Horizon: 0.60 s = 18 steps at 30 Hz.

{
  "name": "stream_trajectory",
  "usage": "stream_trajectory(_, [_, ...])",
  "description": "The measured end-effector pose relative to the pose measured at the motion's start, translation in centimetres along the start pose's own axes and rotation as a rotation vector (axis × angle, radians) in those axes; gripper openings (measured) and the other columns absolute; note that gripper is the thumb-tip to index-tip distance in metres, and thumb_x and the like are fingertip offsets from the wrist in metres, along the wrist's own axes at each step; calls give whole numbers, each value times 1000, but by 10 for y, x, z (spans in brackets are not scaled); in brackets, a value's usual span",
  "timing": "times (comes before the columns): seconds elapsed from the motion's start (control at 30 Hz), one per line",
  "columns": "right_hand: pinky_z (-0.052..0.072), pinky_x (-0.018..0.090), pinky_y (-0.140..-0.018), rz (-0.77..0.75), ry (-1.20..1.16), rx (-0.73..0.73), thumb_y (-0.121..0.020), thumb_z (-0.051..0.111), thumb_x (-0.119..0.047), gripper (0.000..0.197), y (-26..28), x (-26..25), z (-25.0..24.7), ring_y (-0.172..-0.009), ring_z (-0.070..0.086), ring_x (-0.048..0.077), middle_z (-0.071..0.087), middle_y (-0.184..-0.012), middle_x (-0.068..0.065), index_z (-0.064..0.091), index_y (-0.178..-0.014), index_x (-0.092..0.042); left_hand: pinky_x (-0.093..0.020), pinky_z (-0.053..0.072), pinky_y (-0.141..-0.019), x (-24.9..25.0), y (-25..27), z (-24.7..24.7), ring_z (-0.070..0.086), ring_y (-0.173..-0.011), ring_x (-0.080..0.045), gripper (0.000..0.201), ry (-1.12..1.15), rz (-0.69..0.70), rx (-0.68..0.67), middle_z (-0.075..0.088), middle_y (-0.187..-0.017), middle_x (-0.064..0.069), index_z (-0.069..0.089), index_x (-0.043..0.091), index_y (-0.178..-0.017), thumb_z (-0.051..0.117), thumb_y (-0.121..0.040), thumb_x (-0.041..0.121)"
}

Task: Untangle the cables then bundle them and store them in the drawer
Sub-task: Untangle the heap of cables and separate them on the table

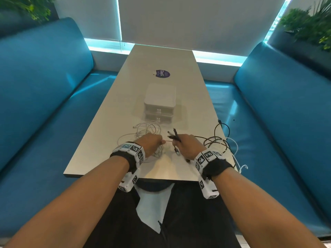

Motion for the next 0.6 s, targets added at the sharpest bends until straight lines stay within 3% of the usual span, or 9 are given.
stream_trajectory(0.13, [54,36,-74,98,140,78,-102,45,-34,27,-2,19,-10,-81,64,24,66,-95,6,64,-112,-18,-38,48,-88,-5,3,-1,62,-100,-29,22,-63,-2,-35,67,-109,-12,55,11,-102,40,-108,25])
stream_trajectory(0.37, [45,33,-70,184,74,202,-102,40,-28,29,-4,18,-8,-91,62,33,63,-105,16,57,-112,-7,-34,42,-80,5,2,0,62,-104,-30,22,-218,-34,-17,67,-114,-11,58,13,-116,41,-106,20])
stream_trajectory(0.47, [49,38,-73,104,3,265,-102,40,-26,29,-7,7,-9,-94,63,38,66,-105,20,58,-111,-5,-34,43,-73,11,1,3,64,-98,-32,21,-252,-40,1,68,-106,-14,60,12,-113,43,-105,21])
stream_trajectory(0.53, [51,43,-78,33,-35,273,-104,39,-27,32,-7,-2,-7,-96,62,39,68,-104,21,59,-116,-5,-35,43,-72,13,1,5,65,-96,-33,21,-262,-40,6,68,-103,-14,61,13,-111,44,-105,23])
stream_trajectory(0.6, [51,43,-76,-24,-86,286,-104,39,-28,32,-5,-8,-7,-92,63,39,69,-101,20,59,-120,-7,-35,46,-73,12,1,7,65,-95,-33,21,-259,-41,3,68,-102,-13,61,13,-108,44,-104,26])
Point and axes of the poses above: each hand's wrist, its own y-axis away from the middle knuckle, its own z-axis out of the palm, x = y × z, the point moved 4 cm from there along -y, towards the middle knuckle
